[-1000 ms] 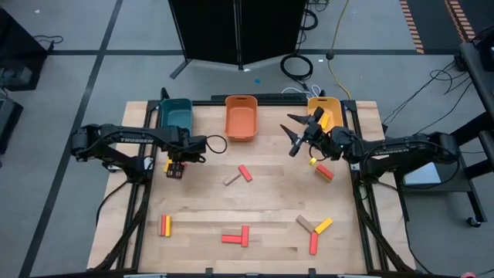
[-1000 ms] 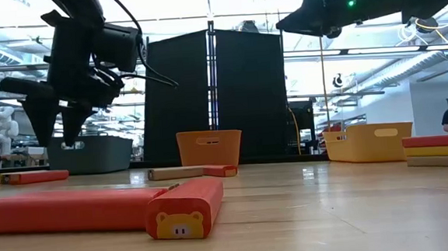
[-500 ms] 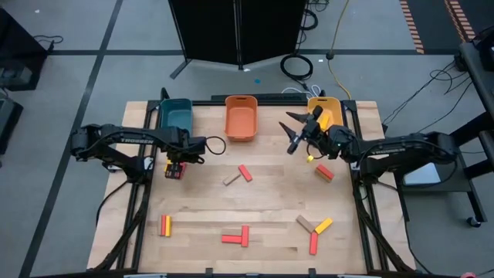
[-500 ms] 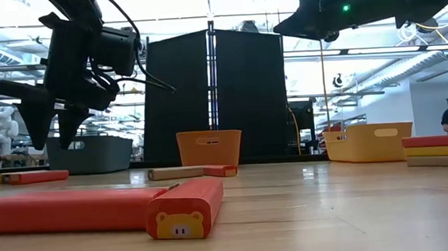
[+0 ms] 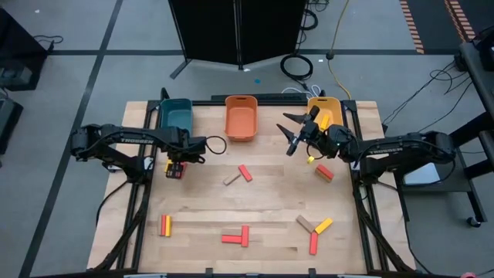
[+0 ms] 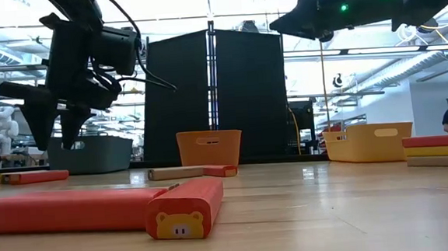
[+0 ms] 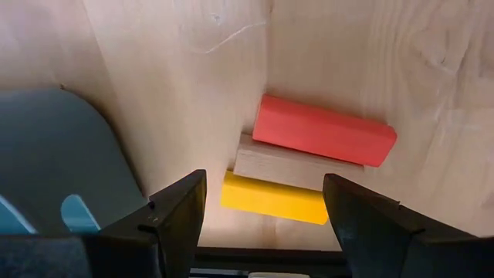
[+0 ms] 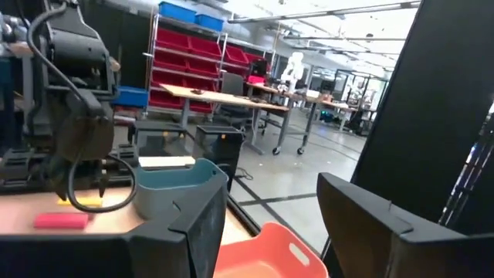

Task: Sort blocks
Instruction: Put the yellow block into the yellow bin

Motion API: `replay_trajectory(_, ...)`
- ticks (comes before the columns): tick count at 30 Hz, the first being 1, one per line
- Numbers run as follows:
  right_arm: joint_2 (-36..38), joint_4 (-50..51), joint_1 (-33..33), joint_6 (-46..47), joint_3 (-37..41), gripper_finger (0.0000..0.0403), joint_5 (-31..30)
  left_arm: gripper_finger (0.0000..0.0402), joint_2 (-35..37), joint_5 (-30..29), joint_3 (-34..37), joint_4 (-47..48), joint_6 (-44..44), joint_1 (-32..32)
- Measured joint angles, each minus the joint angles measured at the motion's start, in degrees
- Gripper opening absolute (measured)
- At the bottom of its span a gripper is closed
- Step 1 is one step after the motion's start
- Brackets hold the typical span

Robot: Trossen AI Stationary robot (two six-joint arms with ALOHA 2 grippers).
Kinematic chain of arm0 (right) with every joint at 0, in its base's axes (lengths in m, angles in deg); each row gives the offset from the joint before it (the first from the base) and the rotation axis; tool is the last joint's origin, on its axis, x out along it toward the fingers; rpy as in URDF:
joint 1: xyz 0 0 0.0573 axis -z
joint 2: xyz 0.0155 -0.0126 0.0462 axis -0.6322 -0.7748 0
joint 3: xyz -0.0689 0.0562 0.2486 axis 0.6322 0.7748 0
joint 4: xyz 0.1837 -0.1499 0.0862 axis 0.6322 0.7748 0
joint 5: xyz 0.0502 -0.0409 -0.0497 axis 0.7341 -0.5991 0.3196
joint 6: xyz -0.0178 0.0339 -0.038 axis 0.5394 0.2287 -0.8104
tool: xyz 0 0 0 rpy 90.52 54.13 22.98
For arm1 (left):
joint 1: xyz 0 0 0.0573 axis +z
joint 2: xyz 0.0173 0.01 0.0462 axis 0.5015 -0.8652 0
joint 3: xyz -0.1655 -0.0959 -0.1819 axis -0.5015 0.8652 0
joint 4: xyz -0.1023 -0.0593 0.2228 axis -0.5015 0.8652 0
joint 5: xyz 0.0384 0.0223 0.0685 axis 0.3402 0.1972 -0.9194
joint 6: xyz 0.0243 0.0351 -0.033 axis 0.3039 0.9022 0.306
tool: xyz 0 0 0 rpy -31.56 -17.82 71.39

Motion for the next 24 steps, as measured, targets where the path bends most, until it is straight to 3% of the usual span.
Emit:
replay_trajectory(8, 0.0, -0.5, -1.62, 1.22, 0.0, 0.0199, 6.14, 0.0258, 0.0, -7.17, -0.32, 2.15, -6.33, 0.0)
replay_trajectory(24, 0.04, -0.81, -3.02, 0.85, 0.0, 0.0199, 7.34, 0.0258, 0.02, -6.63, -0.31, 5.76, 6.58, -1.04)
